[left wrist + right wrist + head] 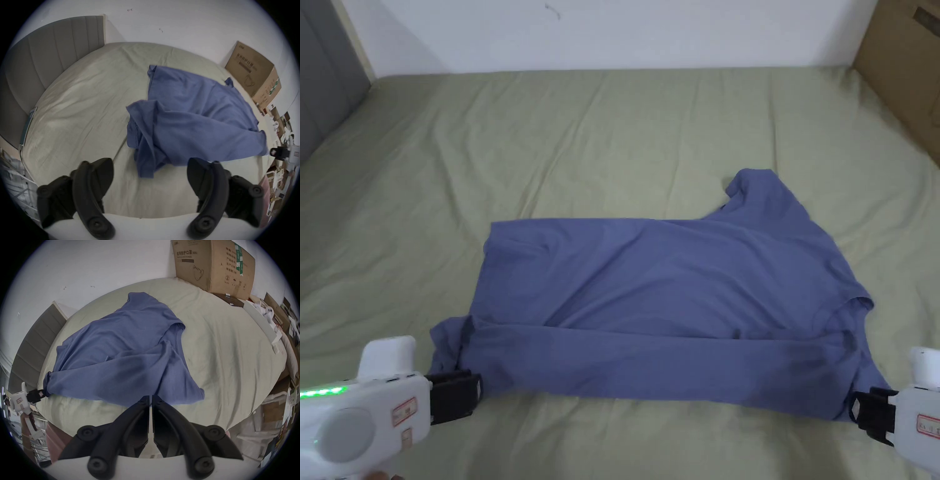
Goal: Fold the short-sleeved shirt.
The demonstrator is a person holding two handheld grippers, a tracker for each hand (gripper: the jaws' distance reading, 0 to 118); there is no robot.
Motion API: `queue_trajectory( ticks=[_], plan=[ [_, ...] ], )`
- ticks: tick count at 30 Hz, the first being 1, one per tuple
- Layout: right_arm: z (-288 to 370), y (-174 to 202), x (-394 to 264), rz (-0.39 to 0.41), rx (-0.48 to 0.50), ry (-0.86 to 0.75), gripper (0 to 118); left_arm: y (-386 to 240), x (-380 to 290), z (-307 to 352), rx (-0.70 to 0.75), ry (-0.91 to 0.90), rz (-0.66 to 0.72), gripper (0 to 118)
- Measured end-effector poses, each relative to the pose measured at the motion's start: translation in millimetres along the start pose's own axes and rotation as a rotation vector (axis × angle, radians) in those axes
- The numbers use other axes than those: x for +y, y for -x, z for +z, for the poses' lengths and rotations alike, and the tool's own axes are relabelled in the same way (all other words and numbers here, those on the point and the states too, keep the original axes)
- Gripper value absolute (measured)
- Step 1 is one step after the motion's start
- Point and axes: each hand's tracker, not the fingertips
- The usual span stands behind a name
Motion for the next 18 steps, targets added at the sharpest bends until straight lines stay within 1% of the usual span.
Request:
queue_trajectory(
  ticks=[2,4,5,6,7,8,9,10,11,12,14,15,16,17,18],
  plan=[
    [0.6,-2.7,-4.7,-0.005,-0.015,0.001,4,0.6,-1.8,-21.9,0.005,0.025,-0.013,92],
    [0.8,-4.7,-7.2,-0.007,-0.037,0.007,4,0.3,-2.9,-31.7,0.003,0.028,0.012,48],
    [1.0,-7.6,-8.5,-0.008,-0.041,0.011,4,0.6,-3.6,-26.0,0.026,-0.013,0.003,39],
    [1.3,-10.4,-8.8,-0.010,-0.040,0.014,4,3.2,-5.5,-18.7,-0.003,-0.027,0.013,16],
    [2.4,-11.4,-7.8,-0.017,-0.041,0.017,5,4.3,-2.9,-15.3,-0.032,-0.021,0.017,4],
    [2.5,-13.5,-6.2,-0.024,-0.044,0.018,9,2.9,-1.4,-14.6,-0.024,-0.020,0.014,4],
    [1.5,-16.1,-3.9,-0.028,-0.040,0.013,33,1.6,-0.3,-16.2,-0.010,-0.018,-0.002,4],
    [-2.1,-19.0,0.7,-0.032,-0.040,0.010,61,3.3,-2.4,-15.2,-0.012,-0.006,-0.021,4],
    [-8.1,-20.5,6.1,-0.034,-0.045,0.014,84,2.9,-1.6,-14.0,-0.014,-0.007,-0.020,4],
    [-14.2,-24.0,10.0,-0.036,-0.045,0.014,88,2.5,-0.5,-12.1,-0.016,-0.008,-0.018,4],
    [-37.4,-33.8,18.2,-0.069,-0.047,0.029,87,6.8,-0.4,-10.3,-0.025,-0.011,-0.007,4],
    [-49.7,-36.3,20.1,-0.083,-0.069,0.075,80,8.0,0.2,-9.7,-0.028,-0.013,-0.002,4],
    [-63.5,-39.8,19.5,-0.087,-0.088,0.119,64,8.5,1.4,-8.5,-0.030,-0.014,0.001,4],
    [-72.8,-41.0,17.0,-0.066,-0.106,0.144,57,8.8,2.7,-7.2,-0.032,-0.016,-0.002,4],
    [-65.6,-36.5,16.5,-0.054,-0.129,0.116,39,5.6,1.5,0.1,-0.033,-0.015,-0.006,4]
  ],
)
